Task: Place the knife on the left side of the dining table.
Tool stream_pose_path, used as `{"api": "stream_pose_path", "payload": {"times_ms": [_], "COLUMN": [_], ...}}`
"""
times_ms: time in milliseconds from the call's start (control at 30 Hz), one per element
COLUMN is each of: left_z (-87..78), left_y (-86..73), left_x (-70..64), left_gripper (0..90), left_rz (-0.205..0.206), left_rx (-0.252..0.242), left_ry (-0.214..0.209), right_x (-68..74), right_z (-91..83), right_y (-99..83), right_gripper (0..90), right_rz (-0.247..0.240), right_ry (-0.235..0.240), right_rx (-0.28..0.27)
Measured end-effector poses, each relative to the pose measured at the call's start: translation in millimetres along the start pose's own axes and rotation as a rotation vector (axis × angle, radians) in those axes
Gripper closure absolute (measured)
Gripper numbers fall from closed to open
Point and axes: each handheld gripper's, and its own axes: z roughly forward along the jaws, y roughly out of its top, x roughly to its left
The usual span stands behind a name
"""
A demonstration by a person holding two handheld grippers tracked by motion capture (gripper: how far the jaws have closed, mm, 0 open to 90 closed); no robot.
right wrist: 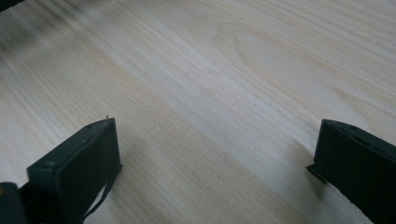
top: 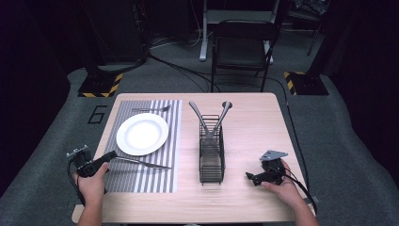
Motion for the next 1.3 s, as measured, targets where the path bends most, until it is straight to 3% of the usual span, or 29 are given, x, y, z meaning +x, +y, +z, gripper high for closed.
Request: {"api": "stream_pose_path", "payload": {"times_ms": [600, 1300], "left_z": [10.6, 12.3], "left_y": [-10.4, -17.0], "left_x": [16.2, 23.2], "left_gripper": [69.1, 69.4], "left_rz": [-0.043, -0.026], "left_rx": [0.057, 0.107], "left_ry": [0.033, 0.074], "right_x": [0.0, 0.0], "right_z": [0.0, 0.0], "right_y": [0.0, 0.0], "right_gripper": [0.0, 0.0], "right_rz": [0.0, 0.0], "right_ry": [0.0, 0.0], "right_rx": [0.0, 0.0]}}
